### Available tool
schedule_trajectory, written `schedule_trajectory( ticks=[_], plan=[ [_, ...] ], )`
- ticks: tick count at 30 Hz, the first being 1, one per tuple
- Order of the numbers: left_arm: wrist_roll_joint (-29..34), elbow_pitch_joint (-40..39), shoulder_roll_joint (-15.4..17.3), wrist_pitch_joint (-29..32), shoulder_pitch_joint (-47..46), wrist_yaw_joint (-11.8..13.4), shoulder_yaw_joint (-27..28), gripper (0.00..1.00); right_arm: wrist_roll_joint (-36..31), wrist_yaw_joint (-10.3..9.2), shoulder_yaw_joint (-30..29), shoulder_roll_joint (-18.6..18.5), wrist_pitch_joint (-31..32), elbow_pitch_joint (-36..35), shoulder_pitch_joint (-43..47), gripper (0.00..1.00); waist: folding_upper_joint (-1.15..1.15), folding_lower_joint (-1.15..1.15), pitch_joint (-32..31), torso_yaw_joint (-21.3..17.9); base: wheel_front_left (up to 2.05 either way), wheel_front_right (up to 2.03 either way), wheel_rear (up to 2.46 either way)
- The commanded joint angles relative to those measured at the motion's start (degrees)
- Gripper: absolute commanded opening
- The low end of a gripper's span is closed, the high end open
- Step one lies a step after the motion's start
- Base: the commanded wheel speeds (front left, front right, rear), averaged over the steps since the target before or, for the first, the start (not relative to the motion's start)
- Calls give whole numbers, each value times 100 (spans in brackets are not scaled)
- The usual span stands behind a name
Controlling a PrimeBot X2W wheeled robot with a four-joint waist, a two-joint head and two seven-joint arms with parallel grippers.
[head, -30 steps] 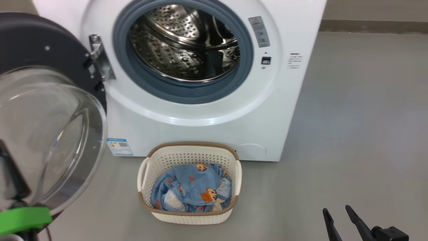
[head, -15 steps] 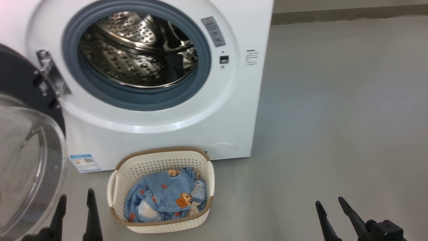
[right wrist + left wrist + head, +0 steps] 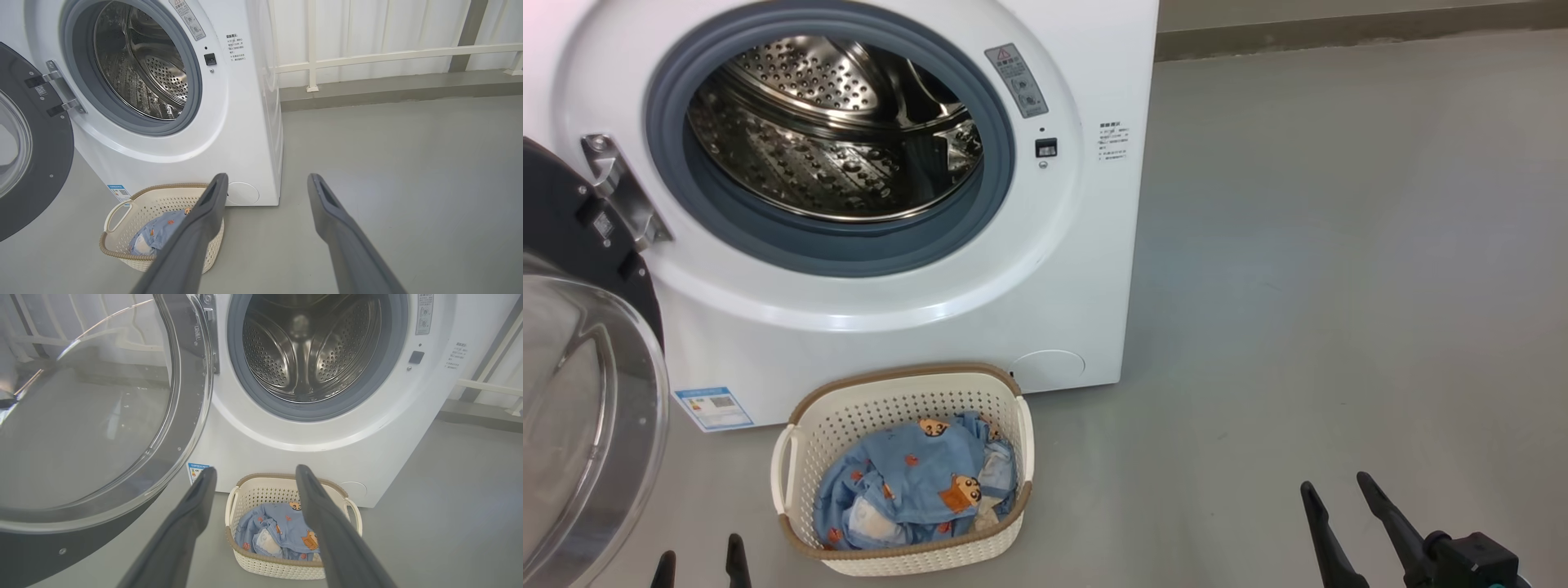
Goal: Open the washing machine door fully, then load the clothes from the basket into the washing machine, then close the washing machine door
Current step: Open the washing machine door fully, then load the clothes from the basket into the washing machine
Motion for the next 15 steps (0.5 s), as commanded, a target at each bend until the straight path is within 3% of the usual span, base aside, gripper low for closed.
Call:
schedule_trajectory(
  ticks=[1,15],
  plan=[
    [55,-125,7,-67,-145,-41,243,100,-74,10,91,-69,-69,-166,-132,100,0,0,-4,36,0,0,0],
    [197,-126,-117,-68,-167,-127,414,100,-94,10,75,-79,-69,-166,-121,100,0,0,2,148,0,0,0]
  ],
)
